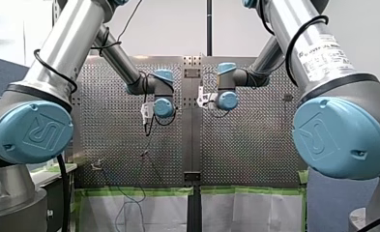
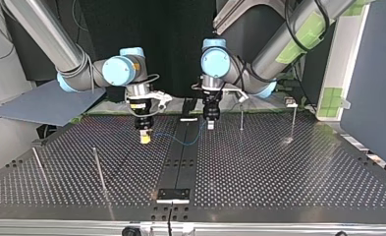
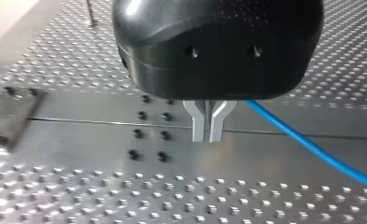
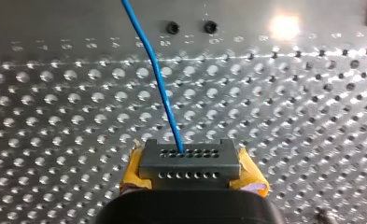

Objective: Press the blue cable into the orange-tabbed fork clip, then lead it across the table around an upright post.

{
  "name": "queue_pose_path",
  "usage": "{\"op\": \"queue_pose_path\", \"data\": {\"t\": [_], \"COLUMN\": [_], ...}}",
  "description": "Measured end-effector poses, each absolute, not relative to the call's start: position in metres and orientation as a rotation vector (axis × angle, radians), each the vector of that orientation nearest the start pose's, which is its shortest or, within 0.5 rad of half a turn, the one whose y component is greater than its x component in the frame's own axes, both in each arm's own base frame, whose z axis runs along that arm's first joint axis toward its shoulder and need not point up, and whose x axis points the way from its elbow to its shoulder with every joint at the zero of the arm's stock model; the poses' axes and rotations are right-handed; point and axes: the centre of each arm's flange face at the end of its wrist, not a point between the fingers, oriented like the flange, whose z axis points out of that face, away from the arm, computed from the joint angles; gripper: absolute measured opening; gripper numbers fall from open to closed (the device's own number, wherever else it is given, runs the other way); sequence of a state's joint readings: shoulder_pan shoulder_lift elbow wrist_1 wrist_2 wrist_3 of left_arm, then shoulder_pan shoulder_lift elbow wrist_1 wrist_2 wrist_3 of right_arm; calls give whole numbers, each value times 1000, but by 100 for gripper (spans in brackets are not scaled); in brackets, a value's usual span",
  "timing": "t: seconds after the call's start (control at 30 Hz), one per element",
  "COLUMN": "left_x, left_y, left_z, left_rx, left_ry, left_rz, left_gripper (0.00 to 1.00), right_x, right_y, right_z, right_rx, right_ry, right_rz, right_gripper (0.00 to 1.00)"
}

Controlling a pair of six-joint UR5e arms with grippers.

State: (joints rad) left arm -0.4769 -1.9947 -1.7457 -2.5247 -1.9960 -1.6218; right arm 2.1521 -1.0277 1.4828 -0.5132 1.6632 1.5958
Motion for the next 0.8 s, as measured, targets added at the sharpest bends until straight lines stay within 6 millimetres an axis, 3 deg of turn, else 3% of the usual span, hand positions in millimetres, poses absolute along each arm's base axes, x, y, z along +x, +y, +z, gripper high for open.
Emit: {"op": "queue_pose_path", "data": {"t": [0.27, 0.8], "left_x": [482, 488], "left_y": [-355, -379], "left_z": [250, 290], "left_rx": [-9, 4], "left_ry": [1537, 1518], "left_rz": [-94, -130], "left_gripper": [0, 0], "right_x": [470, 465], "right_y": [-496, -495], "right_z": [286, 343], "right_rx": [1473, 1415], "right_ry": [-918, -894], "right_rz": [1628, 1656], "right_gripper": [0, 0]}}
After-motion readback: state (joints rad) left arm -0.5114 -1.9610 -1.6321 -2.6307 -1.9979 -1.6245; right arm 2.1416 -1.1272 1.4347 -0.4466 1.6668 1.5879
